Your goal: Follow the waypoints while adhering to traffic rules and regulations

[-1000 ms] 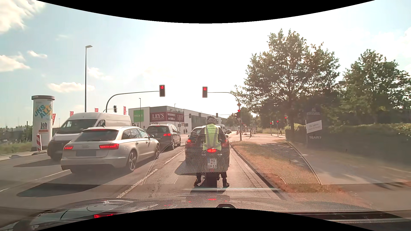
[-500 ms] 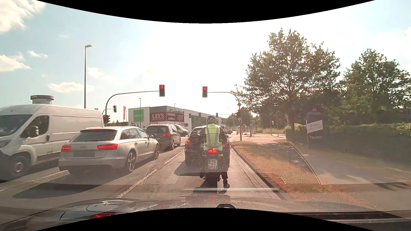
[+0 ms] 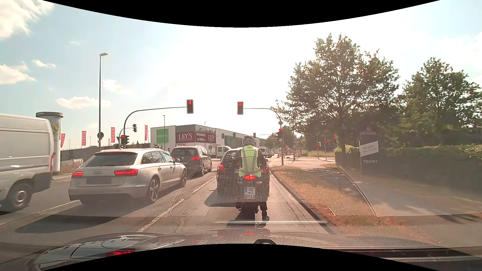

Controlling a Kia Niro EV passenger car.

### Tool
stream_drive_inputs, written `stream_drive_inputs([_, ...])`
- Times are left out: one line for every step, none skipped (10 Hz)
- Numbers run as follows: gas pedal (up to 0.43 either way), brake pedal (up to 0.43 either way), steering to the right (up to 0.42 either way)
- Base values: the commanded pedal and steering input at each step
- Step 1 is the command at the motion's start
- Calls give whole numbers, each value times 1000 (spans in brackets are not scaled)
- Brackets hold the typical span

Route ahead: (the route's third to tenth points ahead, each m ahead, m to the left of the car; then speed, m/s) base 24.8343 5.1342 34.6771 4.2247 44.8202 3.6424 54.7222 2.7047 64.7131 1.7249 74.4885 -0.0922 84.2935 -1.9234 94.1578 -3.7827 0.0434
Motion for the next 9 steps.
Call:
stream_drive_inputs([0, 287, -1])
stream_drive_inputs([0, 323, -1])
stream_drive_inputs([0, 354, -1])
stream_drive_inputs([0, 378, -1])
stream_drive_inputs([0, 384, -1])
stream_drive_inputs([0, 378, -1])
stream_drive_inputs([0, 378, -1])
stream_drive_inputs([0, 348, -1])
stream_drive_inputs([0, 341, -1])
